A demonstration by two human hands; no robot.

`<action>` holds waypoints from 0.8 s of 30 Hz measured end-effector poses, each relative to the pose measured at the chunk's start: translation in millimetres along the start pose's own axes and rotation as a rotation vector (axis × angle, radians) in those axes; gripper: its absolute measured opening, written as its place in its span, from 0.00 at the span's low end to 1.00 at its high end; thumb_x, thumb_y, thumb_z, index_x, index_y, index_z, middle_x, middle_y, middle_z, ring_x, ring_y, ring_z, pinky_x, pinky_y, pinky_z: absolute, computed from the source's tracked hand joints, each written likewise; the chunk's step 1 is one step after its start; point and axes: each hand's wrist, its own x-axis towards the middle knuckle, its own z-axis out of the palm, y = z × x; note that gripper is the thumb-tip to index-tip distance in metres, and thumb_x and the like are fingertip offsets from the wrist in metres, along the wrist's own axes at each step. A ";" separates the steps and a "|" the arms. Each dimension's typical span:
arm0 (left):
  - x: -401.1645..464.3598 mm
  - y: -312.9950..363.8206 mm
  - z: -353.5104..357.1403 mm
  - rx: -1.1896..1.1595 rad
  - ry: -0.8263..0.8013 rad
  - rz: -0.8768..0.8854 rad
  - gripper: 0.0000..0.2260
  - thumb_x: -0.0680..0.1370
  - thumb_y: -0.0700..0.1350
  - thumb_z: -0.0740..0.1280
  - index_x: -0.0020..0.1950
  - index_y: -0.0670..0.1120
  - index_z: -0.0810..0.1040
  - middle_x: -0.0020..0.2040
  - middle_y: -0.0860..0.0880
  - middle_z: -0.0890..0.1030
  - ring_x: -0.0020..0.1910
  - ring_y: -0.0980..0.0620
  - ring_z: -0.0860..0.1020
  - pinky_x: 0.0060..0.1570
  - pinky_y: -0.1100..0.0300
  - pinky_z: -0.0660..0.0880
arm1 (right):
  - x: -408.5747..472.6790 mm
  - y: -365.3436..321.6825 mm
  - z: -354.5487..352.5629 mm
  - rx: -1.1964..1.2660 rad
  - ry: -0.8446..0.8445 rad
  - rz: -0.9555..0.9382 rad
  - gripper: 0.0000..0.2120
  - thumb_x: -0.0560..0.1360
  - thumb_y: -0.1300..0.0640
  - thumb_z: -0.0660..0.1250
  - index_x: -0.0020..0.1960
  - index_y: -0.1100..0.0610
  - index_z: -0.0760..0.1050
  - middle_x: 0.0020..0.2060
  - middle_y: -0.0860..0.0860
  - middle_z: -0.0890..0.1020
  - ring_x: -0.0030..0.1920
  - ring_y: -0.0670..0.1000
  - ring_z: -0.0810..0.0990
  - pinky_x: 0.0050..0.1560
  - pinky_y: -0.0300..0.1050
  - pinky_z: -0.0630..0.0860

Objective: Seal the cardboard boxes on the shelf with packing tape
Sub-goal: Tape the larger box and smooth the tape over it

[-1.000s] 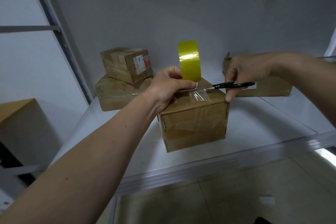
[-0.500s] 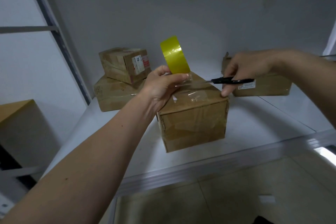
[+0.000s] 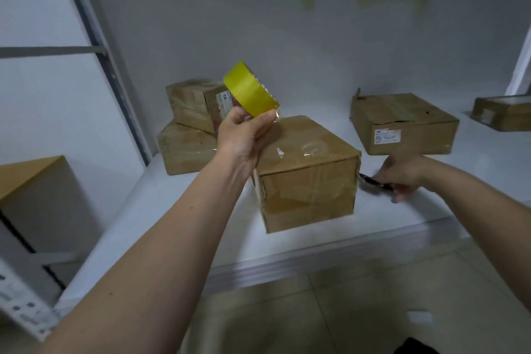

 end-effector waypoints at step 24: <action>-100.6 15.2 -172.9 0.157 0.087 0.014 0.11 0.71 0.26 0.68 0.49 0.38 0.81 0.43 0.43 0.84 0.42 0.49 0.83 0.48 0.59 0.80 | -125.7 -181.3 216.0 1.257 -0.337 -0.251 0.05 0.75 0.72 0.64 0.41 0.67 0.76 0.37 0.61 0.80 0.37 0.54 0.81 0.45 0.45 0.82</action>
